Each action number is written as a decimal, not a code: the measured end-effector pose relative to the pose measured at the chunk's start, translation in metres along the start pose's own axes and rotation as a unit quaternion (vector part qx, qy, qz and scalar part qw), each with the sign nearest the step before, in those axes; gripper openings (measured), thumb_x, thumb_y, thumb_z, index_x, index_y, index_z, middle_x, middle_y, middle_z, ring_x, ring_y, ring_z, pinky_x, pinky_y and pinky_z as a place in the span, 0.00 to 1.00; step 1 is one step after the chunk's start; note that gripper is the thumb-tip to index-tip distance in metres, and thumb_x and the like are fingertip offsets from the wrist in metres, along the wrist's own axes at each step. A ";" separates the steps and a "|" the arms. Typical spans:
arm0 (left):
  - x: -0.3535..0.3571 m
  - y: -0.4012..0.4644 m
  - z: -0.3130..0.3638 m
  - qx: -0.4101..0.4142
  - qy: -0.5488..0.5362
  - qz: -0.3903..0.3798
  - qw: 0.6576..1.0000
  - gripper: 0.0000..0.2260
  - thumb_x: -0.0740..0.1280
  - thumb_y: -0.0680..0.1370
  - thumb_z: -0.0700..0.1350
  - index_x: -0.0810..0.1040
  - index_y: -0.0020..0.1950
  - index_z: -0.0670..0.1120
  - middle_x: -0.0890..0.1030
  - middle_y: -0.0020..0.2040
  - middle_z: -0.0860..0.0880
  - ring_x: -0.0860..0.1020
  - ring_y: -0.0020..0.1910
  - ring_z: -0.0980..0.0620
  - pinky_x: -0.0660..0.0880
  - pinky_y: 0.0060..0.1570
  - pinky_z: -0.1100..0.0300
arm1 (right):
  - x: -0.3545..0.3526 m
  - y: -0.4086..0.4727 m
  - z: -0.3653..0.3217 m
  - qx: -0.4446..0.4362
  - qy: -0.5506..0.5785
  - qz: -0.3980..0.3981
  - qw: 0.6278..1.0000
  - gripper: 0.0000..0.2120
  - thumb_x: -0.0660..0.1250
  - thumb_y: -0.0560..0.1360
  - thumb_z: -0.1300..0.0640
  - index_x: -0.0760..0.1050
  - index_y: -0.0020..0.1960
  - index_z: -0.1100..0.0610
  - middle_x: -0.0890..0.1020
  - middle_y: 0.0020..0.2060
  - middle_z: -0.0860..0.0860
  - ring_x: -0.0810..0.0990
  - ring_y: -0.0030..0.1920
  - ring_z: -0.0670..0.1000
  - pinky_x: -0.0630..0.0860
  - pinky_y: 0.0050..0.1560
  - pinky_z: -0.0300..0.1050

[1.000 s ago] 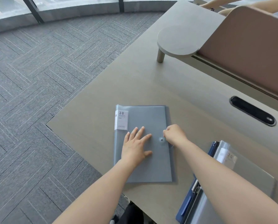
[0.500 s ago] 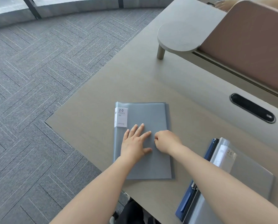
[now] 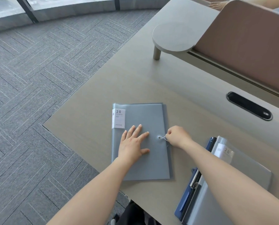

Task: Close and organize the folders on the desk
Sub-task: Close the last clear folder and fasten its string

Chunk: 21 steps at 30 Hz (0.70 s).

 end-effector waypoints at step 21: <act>-0.010 -0.006 -0.023 -0.081 -0.008 0.064 0.995 0.32 0.68 0.76 0.56 0.61 0.78 0.54 0.53 0.81 0.47 0.50 0.80 0.46 0.49 0.77 0.50 | -0.016 0.013 -0.004 -0.011 0.112 0.109 0.988 0.10 0.60 0.78 0.52 0.75 0.51 0.56 0.81 0.43 0.52 0.76 0.45 0.56 0.70 0.44 0.47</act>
Point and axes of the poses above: each hand's wrist, its own y-axis towards the middle knuckle, its own x-axis out of the palm, z = x × y, the point moved 2 cm from there along y, towards the middle knuckle
